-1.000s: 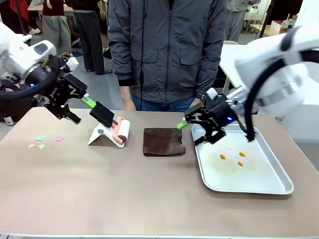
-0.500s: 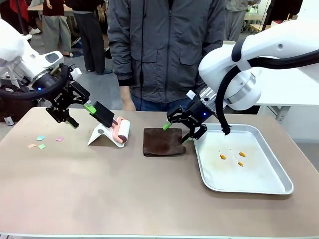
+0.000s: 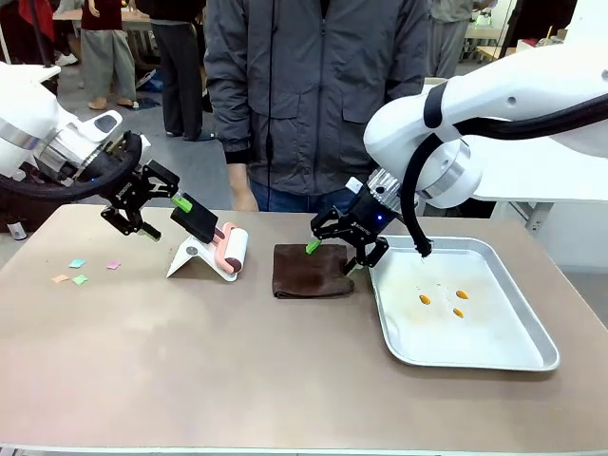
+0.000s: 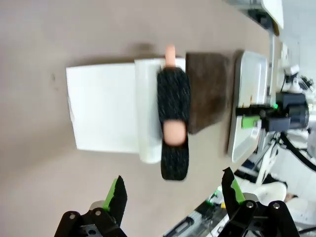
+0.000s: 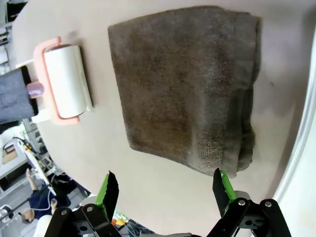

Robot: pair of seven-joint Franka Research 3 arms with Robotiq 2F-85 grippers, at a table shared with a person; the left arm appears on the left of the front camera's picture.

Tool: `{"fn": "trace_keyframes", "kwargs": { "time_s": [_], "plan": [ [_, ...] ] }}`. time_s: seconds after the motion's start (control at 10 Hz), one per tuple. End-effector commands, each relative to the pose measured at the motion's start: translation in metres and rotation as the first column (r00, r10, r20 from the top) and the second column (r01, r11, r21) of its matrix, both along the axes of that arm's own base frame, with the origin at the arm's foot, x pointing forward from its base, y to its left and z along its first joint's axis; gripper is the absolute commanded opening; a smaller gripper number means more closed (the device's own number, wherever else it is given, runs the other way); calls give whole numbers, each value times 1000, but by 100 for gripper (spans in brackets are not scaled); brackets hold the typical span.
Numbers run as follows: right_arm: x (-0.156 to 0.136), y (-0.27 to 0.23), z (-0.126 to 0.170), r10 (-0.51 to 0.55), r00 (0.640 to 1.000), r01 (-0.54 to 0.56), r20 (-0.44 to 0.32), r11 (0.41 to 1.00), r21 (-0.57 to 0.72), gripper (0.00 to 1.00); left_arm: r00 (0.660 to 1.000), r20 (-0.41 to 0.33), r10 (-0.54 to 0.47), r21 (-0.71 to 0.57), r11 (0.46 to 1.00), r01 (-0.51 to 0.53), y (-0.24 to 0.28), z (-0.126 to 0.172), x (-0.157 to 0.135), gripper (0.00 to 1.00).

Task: Clean the surface of the table.
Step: Hold the Lint Roller with your left hand and the towel with your right hand.

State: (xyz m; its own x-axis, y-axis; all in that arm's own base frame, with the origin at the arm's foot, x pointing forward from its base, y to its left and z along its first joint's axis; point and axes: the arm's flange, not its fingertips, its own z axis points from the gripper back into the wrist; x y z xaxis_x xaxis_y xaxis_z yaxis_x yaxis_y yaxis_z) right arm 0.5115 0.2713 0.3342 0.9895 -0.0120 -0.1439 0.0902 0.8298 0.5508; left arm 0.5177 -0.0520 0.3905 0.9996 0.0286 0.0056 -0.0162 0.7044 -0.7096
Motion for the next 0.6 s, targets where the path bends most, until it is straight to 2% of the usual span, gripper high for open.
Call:
{"fn": "trace_keyframes", "kwargs": {
  "time_s": [0.0,0.3,0.5],
  "plan": [
    [8,8,5,-2,1000,1,-26,999,-35,100,995,20,96,-59,994,-95,-4,-5,10,100],
    [13,12,7,-14,999,12,-31,997,-77,100,997,17,80,-101,992,-78,-13,-20,26,100],
    [17,15,6,-2,999,-2,-45,995,-95,100,995,47,86,-96,992,-81,-14,-24,34,100]
  ]
}}
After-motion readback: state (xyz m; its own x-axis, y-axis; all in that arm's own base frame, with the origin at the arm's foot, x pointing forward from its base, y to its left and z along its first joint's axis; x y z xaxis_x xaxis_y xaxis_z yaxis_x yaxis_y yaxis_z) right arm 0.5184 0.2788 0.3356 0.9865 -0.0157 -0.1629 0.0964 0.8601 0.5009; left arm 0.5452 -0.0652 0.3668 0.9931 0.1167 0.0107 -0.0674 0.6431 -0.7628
